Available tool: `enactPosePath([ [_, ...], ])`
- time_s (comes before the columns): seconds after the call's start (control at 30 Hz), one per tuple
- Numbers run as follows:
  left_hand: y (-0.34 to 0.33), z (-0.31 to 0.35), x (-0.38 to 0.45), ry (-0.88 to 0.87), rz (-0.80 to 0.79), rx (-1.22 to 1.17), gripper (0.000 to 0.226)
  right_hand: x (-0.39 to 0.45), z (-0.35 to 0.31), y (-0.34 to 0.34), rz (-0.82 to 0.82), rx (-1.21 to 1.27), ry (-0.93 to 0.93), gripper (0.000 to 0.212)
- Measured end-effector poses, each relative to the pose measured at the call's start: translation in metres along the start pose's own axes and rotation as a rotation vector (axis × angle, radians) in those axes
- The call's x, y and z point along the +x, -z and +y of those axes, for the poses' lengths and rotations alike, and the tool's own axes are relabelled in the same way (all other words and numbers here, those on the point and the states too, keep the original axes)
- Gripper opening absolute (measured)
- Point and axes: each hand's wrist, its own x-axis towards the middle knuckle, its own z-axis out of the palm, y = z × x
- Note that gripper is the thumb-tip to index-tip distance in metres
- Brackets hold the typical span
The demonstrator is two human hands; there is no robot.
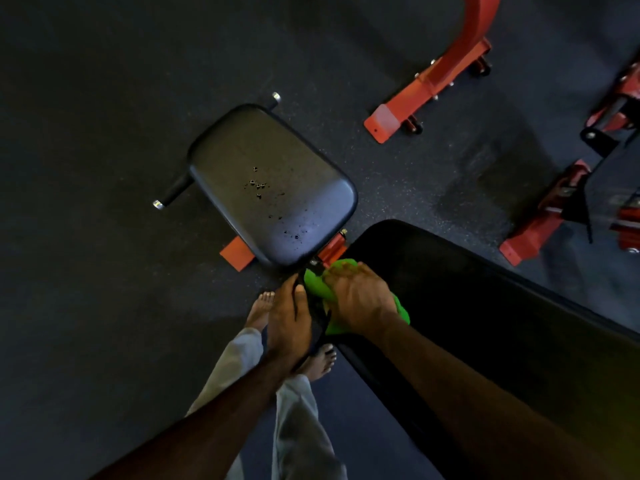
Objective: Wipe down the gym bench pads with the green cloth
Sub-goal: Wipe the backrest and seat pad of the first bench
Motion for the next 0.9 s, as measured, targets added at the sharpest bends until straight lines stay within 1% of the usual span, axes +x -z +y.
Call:
enactPosePath([
  [0.07, -0.002, -0.010, 0.003, -0.010, 0.021, -0.016, 0.043, 0.016, 0.015, 0.011, 0.093, 0.015, -0.181, 0.054],
  [0.1, -0.001, -0.010, 0.004, -0.011, 0.009, -0.012, 0.042, 0.021, 0.016, 0.015, 0.080, 0.018, -0.228, 0.055],
  [0.13, 0.000, -0.009, 0.004, -0.011, -0.001, -0.015, 0.039, 0.022, 0.009, 0.015, 0.062, 0.003, -0.194, 0.056],
  [0.2, 0.002, -0.012, 0.010, -0.002, -0.006, -0.024, 0.037, 0.017, -0.014, 0.005, -0.001, -0.018, 0.014, 0.055],
  [0.23, 0.003, -0.013, 0.013, 0.013, -0.020, -0.034, 0.040, 0.011, -0.020, 0.003, -0.051, 0.019, 0.099, 0.052],
  [0.27, 0.001, -0.017, 0.017, 0.018, -0.029, -0.039, 0.048, 0.009, -0.018, 0.005, -0.089, 0.032, 0.138, 0.051],
  [0.3, 0.000, -0.020, 0.020, 0.013, -0.028, -0.040, 0.058, 0.014, -0.010, 0.009, -0.086, 0.003, 0.129, 0.052],
  [0.33, -0.001, -0.024, 0.022, 0.013, -0.016, -0.041, 0.065, 0.023, -0.001, 0.013, -0.072, -0.045, 0.061, 0.055],
  [0.37, -0.002, -0.022, 0.024, 0.007, -0.004, -0.052, 0.064, 0.030, 0.008, 0.016, -0.039, -0.064, -0.024, 0.057],
  [0.4, -0.001, -0.019, 0.026, 0.008, 0.004, -0.063, 0.059, 0.037, 0.011, 0.018, -0.047, -0.070, -0.092, 0.059],
  [0.43, 0.000, -0.017, 0.027, 0.013, 0.014, -0.077, 0.055, 0.037, 0.006, 0.018, -0.056, -0.070, -0.107, 0.062],
  [0.47, 0.001, -0.014, 0.029, 0.016, 0.028, -0.077, 0.056, 0.036, -0.006, 0.015, -0.082, -0.071, -0.051, 0.064],
  [0.53, -0.002, -0.021, 0.036, 0.032, 0.032, -0.054, 0.065, 0.018, -0.030, 0.006, -0.115, -0.023, 0.152, 0.055],
  [0.57, -0.003, -0.024, 0.040, 0.045, 0.025, -0.049, 0.066, 0.013, -0.032, 0.002, -0.137, -0.005, 0.214, 0.051],
  [0.6, -0.003, -0.026, 0.042, 0.052, 0.017, -0.052, 0.065, 0.013, -0.026, 0.005, -0.137, -0.027, 0.224, 0.051],
  [0.63, -0.002, -0.022, 0.042, 0.050, 0.001, -0.064, 0.061, 0.020, -0.015, 0.009, -0.098, -0.061, 0.172, 0.055],
  [0.7, 0.001, -0.010, 0.040, 0.018, -0.022, -0.090, 0.046, 0.040, 0.017, 0.017, -0.028, -0.095, -0.064, 0.065],
  [0.73, 0.001, -0.007, 0.040, -0.011, -0.024, -0.090, 0.040, 0.050, 0.031, 0.021, 0.000, -0.102, -0.157, 0.068],
  [0.77, 0.001, -0.005, 0.041, -0.036, -0.027, -0.079, 0.036, 0.055, 0.037, 0.024, 0.014, -0.108, -0.166, 0.069],
  [0.87, 0.002, 0.005, 0.042, -0.094, -0.082, -0.023, 0.037, 0.044, 0.031, 0.019, -0.107, -0.152, 0.085, 0.088],
  [0.9, 0.001, 0.012, 0.041, -0.123, -0.096, 0.009, 0.037, 0.039, 0.035, 0.019, -0.098, -0.153, 0.100, 0.094],
])
